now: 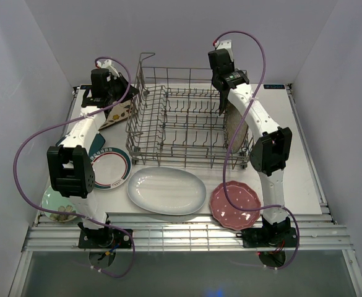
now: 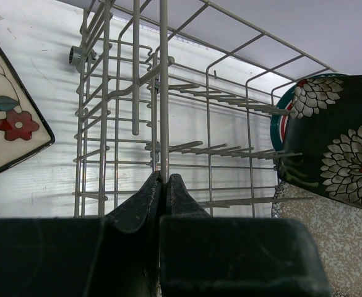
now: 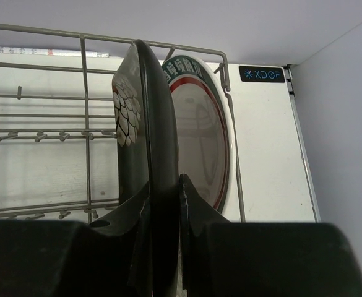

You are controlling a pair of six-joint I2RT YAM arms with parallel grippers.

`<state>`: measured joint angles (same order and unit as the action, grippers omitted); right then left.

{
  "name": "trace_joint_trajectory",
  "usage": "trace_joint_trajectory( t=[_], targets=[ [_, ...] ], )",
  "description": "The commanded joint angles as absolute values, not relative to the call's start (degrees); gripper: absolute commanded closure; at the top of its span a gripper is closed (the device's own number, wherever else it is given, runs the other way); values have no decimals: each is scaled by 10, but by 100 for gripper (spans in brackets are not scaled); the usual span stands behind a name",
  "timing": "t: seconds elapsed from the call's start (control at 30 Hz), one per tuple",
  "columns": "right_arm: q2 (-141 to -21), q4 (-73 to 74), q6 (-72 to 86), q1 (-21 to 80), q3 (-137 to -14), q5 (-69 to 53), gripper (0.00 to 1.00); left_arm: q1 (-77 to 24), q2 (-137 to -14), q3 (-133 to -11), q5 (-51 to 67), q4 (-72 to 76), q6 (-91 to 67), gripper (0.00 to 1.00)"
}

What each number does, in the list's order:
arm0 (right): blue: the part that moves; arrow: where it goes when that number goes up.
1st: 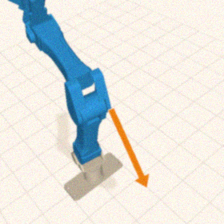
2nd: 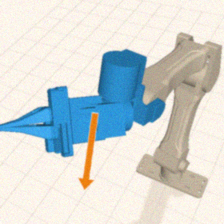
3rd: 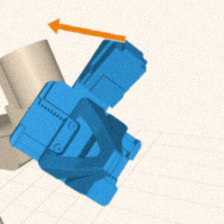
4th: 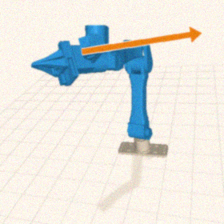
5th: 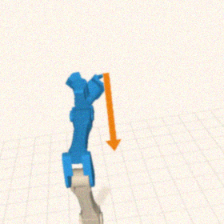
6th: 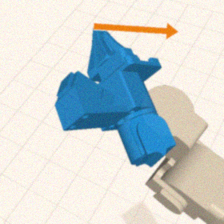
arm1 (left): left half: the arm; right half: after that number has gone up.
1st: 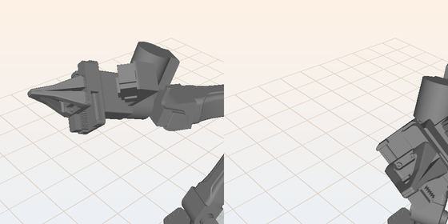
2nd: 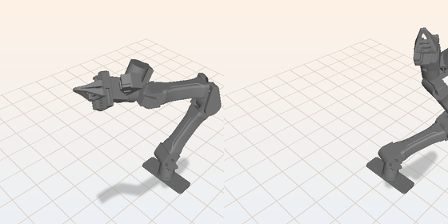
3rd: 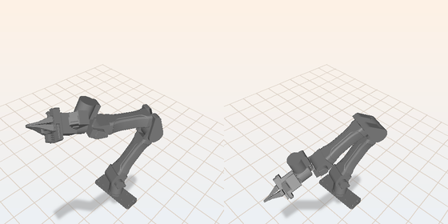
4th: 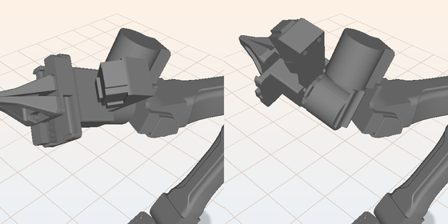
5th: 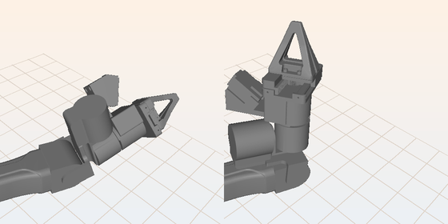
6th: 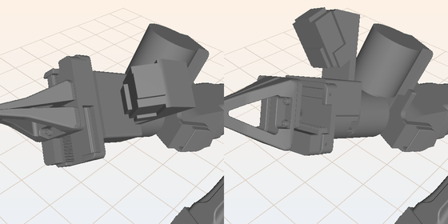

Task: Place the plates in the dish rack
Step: Insert the plate into the dish rack.

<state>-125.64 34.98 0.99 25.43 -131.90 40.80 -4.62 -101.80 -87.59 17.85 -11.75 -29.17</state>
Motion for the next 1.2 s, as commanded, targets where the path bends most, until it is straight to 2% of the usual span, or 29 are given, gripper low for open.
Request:
trace_joint_trajectory(
  t=[0.0, 0.53, 0.83, 0.9, 1.03, 1.1, 1.17],
  targets=[
    [-1266, 271, -18, 232, -1332, 399, 92, -47, -992, -870, 211, -166, -287, 100],
    [-1285, 286, -17, 229, -1308, 347, 91, -47, -992, -868, 213, -163, -285, 100],
    [-1293, 294, -4, 230, -1301, 303, 84, -47, -994, -868, 211, -162, -284, 100],
    [-1293, 294, -4, 230, -1296, 300, 77, -47, -993, -868, 211, -162, -283, 100],
    [-1292, 294, 10, 231, -1289, 291, 75, -47, -991, -867, 208, -162, -281, 100],
    [-1290, 294, 10, 231, -1285, 287, 65, -47, -990, -867, 208, -162, -280, 100],
    [-1287, 294, 11, 233, -1281, 288, 66, -47, -989, -867, 207, -162, -280, 100]
  ],
)
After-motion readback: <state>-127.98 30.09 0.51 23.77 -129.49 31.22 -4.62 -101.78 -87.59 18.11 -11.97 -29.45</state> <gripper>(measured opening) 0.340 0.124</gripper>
